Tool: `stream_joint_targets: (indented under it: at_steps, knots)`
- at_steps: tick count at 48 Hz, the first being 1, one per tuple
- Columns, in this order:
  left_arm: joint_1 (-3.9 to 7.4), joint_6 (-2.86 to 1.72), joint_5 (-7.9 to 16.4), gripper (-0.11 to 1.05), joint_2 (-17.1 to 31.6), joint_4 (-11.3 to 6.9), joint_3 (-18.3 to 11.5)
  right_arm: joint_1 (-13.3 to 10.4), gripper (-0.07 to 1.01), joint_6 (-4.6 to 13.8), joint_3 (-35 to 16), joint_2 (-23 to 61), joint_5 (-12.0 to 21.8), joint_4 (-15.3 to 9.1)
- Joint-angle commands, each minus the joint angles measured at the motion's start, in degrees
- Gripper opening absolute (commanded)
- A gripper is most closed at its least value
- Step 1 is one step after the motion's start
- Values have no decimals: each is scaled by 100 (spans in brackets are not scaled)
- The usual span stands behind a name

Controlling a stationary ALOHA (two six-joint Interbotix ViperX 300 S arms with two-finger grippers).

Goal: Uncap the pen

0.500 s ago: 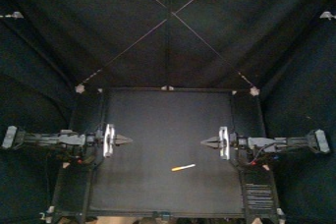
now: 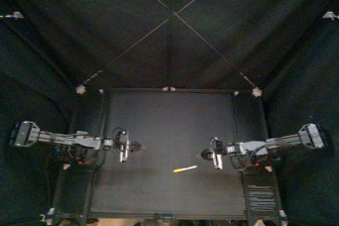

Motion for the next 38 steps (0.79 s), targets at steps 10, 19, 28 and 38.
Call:
stream_joint_targets:
  at_steps: [10, 19, 28, 38]
  knots:
    - [-255, 9, 141, 11, 1371, -44, -738, 264, 28, 0, -422, 1178, 53, 9]
    - [-308, 9, 475, 35, 1872, -62, -1055, 343, 59, 9, -580, 1846, 88, 35]
    - [-290, 18, 580, 66, 2136, -62, -1204, 334, 81, -9, -826, 2610, 281, 0]
    - [-264, 9, 589, 93, 2162, -79, -1230, 325, 81, -9, -1116, 3217, 738, -97]
